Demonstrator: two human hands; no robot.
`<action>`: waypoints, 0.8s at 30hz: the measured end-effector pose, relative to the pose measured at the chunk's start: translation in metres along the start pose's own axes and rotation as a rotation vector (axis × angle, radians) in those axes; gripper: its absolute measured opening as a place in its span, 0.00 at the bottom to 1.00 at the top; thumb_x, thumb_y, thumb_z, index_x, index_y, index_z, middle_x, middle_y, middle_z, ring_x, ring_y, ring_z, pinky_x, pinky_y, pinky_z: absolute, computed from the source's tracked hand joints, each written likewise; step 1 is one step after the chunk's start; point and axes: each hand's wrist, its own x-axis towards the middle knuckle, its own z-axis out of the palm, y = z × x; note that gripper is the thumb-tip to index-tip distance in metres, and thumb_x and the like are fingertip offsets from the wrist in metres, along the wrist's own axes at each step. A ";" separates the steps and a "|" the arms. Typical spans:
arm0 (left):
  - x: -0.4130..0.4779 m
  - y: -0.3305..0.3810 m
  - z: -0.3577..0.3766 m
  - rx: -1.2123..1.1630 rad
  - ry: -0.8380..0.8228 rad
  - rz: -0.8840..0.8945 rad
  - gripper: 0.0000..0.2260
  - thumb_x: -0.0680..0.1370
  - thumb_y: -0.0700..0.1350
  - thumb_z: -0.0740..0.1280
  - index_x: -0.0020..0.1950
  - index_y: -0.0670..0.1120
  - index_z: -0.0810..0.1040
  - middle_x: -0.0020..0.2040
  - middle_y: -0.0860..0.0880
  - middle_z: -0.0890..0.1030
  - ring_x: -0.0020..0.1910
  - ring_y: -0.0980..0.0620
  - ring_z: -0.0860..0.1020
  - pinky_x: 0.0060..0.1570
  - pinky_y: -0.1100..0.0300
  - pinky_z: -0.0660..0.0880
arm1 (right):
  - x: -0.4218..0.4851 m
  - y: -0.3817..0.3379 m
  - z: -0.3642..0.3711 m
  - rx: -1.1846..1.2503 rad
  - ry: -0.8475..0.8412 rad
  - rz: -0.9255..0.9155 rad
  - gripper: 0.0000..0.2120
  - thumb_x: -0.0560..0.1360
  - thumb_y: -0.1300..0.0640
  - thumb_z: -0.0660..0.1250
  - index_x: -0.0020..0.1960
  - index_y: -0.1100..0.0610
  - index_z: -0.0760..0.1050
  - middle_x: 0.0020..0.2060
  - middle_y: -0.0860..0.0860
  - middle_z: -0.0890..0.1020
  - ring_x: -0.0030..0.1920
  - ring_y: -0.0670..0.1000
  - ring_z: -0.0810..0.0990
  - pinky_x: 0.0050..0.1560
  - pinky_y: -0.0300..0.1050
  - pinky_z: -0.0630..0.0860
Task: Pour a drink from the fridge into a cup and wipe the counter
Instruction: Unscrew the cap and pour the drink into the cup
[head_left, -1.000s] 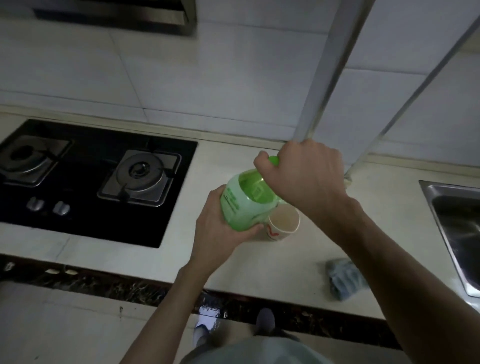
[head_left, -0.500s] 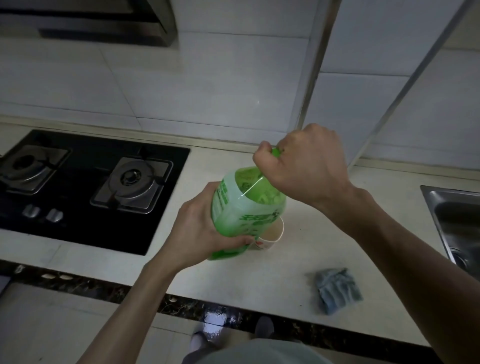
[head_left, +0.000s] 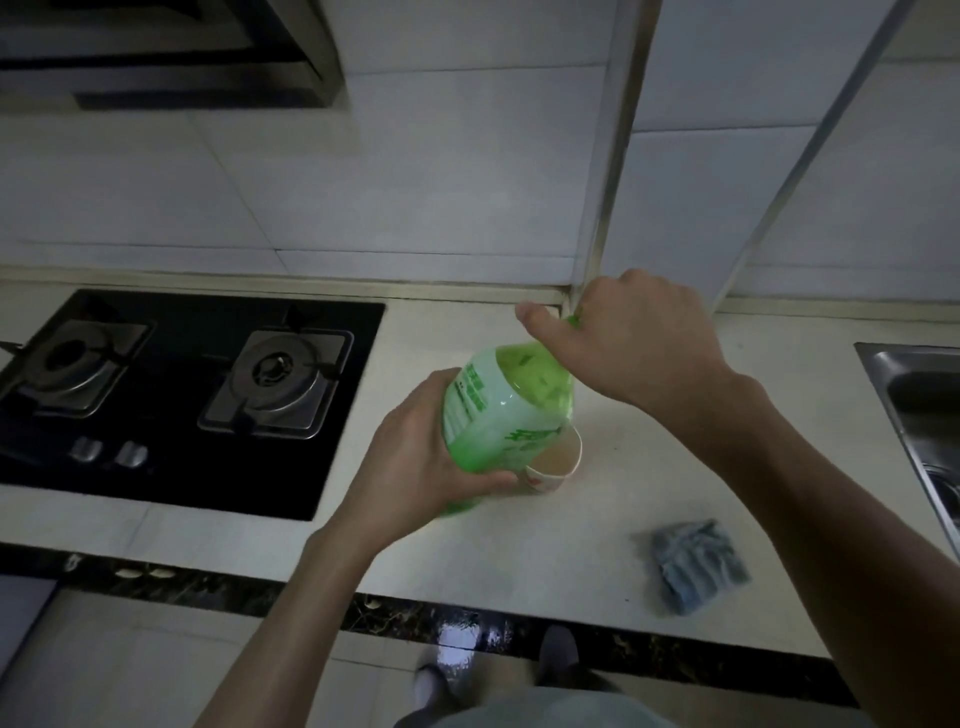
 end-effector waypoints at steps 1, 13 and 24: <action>-0.001 0.000 0.002 0.059 0.017 0.019 0.38 0.57 0.60 0.80 0.63 0.58 0.68 0.53 0.62 0.77 0.51 0.64 0.76 0.47 0.68 0.73 | -0.001 0.000 0.002 -0.009 -0.012 0.037 0.29 0.78 0.37 0.54 0.29 0.58 0.65 0.27 0.52 0.67 0.29 0.53 0.66 0.37 0.45 0.62; 0.002 0.002 -0.016 -0.265 -0.279 -0.035 0.36 0.59 0.44 0.84 0.64 0.54 0.72 0.54 0.55 0.83 0.54 0.58 0.81 0.53 0.55 0.80 | -0.013 0.009 -0.007 0.086 0.111 -0.201 0.31 0.75 0.33 0.49 0.24 0.55 0.60 0.18 0.48 0.62 0.20 0.48 0.63 0.28 0.39 0.56; 0.014 0.006 -0.013 -0.073 -0.198 0.054 0.38 0.57 0.50 0.84 0.63 0.58 0.71 0.51 0.65 0.79 0.52 0.66 0.78 0.45 0.72 0.75 | -0.020 0.032 -0.007 0.281 0.078 -0.296 0.25 0.79 0.37 0.55 0.27 0.49 0.58 0.20 0.44 0.60 0.21 0.44 0.59 0.28 0.36 0.55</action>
